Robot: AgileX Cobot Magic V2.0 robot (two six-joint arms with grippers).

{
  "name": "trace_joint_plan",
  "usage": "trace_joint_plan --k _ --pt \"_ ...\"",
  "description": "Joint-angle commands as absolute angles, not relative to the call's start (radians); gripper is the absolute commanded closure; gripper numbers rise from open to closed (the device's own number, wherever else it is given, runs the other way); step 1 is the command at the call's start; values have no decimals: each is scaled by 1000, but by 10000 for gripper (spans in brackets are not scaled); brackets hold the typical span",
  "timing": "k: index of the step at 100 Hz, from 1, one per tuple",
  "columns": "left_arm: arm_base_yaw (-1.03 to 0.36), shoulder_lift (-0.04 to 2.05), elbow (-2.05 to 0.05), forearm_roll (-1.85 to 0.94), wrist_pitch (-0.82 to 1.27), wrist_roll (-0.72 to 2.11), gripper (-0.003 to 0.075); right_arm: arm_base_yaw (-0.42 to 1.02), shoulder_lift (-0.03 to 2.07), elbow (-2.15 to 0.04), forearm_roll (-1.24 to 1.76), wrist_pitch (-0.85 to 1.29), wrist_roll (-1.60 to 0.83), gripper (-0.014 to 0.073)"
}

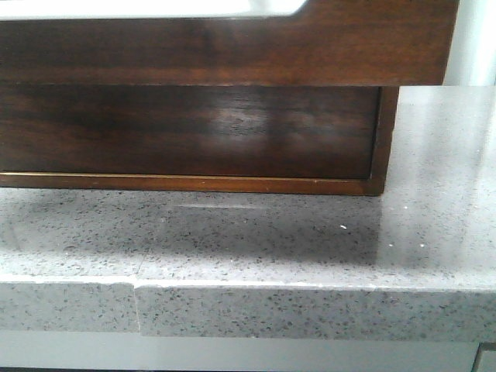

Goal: Put scissors in drawer with both arms
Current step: 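Carry the scissors over the open drawer and lower them inside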

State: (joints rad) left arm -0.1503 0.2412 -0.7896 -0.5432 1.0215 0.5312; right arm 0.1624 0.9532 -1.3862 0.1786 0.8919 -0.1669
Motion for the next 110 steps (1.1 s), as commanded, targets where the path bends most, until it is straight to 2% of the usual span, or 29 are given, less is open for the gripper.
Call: trace_joint_plan --k 1,26,39,58,74,110 --pt "-158 267 -817 -583 942 534 740 220 966 -1506 216 831 -221 659" --pt "-158 267 -817 -583 942 534 740 467 1100 -1683 245 858 -306 659" --pt "-158 267 -817 -583 944 536 740 616 1193 -1717 241 858 -340 659" --pt "-158 267 -817 -583 944 536 740 753 1328 -1727 233 858 -407 659" --pt "-158 267 -817 -583 944 536 740 805 1433 -1727 142 859 -480 659" --pt "-158 267 -817 -583 944 536 740 805 1566 -1725 21 913 -480 648"
